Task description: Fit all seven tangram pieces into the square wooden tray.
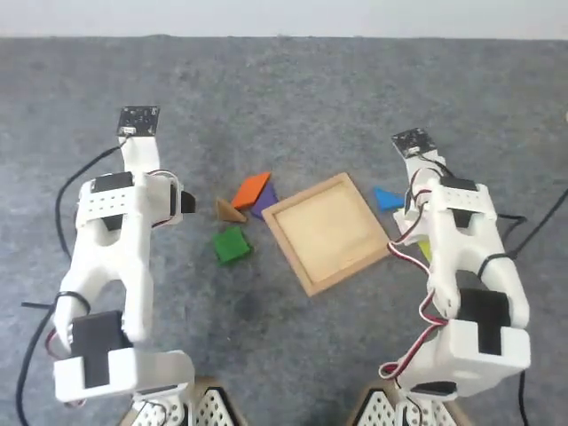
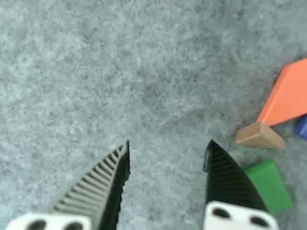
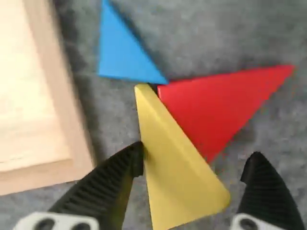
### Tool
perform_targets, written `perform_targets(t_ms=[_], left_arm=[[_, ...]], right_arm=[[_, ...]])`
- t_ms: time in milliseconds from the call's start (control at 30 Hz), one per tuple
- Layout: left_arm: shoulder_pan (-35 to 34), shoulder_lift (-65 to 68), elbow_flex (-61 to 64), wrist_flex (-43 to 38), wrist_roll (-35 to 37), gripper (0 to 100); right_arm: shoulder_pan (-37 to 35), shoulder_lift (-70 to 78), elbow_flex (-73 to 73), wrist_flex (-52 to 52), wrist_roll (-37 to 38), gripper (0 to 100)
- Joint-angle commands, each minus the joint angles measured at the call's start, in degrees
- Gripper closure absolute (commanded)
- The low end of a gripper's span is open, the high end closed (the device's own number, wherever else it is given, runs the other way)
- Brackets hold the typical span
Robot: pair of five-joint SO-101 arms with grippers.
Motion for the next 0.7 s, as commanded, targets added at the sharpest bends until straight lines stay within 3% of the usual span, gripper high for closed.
perform_targets(t_ms=[0,133,333,667], left_arm=[[-0.44,-0.35,-0.22,-0.88,0.7,75],[-0.44,-0.35,-0.22,-0.79,0.7,75],[-0.53,-0.35,-0.22,-0.79,0.7,75],[-0.53,-0.35,-0.22,-0.97,0.7,75]], right_arm=[[1.45,-4.26,-1.93,-0.04,-0.62,66.9],[-0.4,-2.33,-0.44,-0.04,-0.53,67.2],[-0.48,2.95,-3.16,2.15,-0.88,80.3],[-0.48,0.66,-3.87,3.74,-4.84,92.3]])
